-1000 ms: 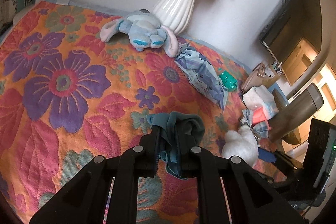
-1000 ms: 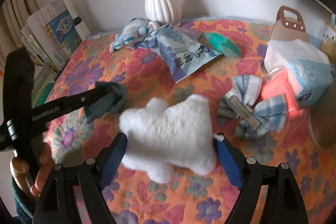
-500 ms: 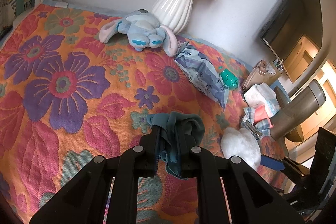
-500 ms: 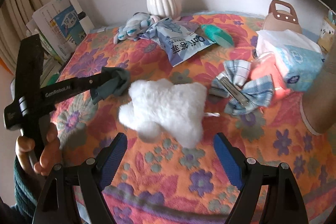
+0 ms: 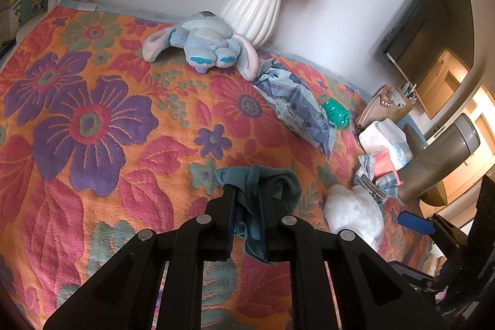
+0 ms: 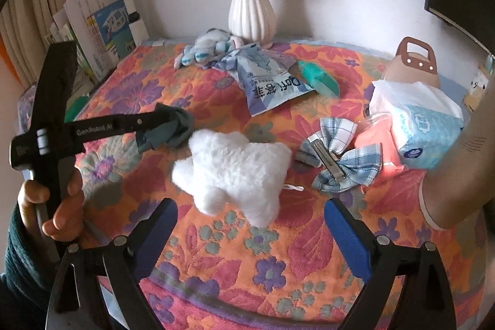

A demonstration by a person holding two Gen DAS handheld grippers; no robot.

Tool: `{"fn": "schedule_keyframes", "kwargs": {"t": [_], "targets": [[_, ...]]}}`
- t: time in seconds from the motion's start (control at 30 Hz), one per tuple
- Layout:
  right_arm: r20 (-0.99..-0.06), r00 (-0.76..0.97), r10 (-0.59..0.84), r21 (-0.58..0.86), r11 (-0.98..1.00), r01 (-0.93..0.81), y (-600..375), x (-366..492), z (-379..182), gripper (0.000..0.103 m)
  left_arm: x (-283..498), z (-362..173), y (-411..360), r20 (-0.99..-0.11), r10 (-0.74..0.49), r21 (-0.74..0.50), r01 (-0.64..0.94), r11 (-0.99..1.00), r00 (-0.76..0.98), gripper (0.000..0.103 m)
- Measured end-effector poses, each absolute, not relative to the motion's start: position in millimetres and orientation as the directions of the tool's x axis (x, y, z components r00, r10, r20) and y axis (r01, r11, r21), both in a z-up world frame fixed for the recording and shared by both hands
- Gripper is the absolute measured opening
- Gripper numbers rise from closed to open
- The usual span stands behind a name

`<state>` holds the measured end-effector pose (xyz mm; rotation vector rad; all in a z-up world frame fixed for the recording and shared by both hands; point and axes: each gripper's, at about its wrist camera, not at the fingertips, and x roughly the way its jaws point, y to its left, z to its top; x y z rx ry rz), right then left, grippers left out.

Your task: Organize soft objects

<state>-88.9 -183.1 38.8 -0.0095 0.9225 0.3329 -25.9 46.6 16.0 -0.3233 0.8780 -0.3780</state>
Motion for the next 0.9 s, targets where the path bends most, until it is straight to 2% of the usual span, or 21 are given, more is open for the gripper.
{"fn": "schedule_keyframes", "kwargs": {"t": [0.23,0.43,0.53,0.6,0.63,0.73,0.8,0.9], "targets": [[-0.791,0.524,0.317,0.202,0.943,-0.265,-190.9,-78.6,26.1,0.095,-24.3,14.3,47.5,-0.681,-0.461,-0.439,0.188,0.879,0.568,0.01],[-0.798,0.525,0.295,0.133,0.936,-0.325,-180.5,-75.0,34.3,0.095,-20.6,3.5,65.6,-0.642,-0.597,-0.598,0.172,0.783,0.481,0.01],[-0.803,0.526,0.281,0.094,0.931,-0.354,-174.5,-70.5,36.0,0.095,-28.0,4.4,68.2,-0.648,-0.599,-0.6,0.168,0.782,0.47,0.012],[-0.806,0.52,0.282,0.083,0.924,-0.372,-170.8,-65.2,34.5,0.095,-33.4,6.4,66.9,-0.672,-0.573,-0.57,0.166,0.805,0.469,0.034],[-0.807,0.517,0.285,0.08,0.921,-0.382,-169.3,-62.9,33.6,0.095,-35.3,7.0,65.7,-0.673,-0.576,-0.568,0.174,0.804,0.464,0.038],[-0.811,0.513,0.282,0.048,0.905,-0.422,-160.2,-54.5,29.4,0.095,-36.1,9.2,63.7,-0.668,-0.597,-0.584,0.183,0.791,0.445,0.059],[-0.821,0.499,0.278,0.016,0.885,-0.466,-151.0,-49.2,24.6,0.095,-34.7,11.6,59.7,-0.654,-0.612,-0.599,0.189,0.778,0.444,0.087],[-0.82,0.507,0.266,-0.032,0.863,-0.505,-144.4,-44.9,20.0,0.095,-29.6,14.3,41.7,-0.692,-0.566,-0.531,0.216,0.819,0.448,0.092]]}}
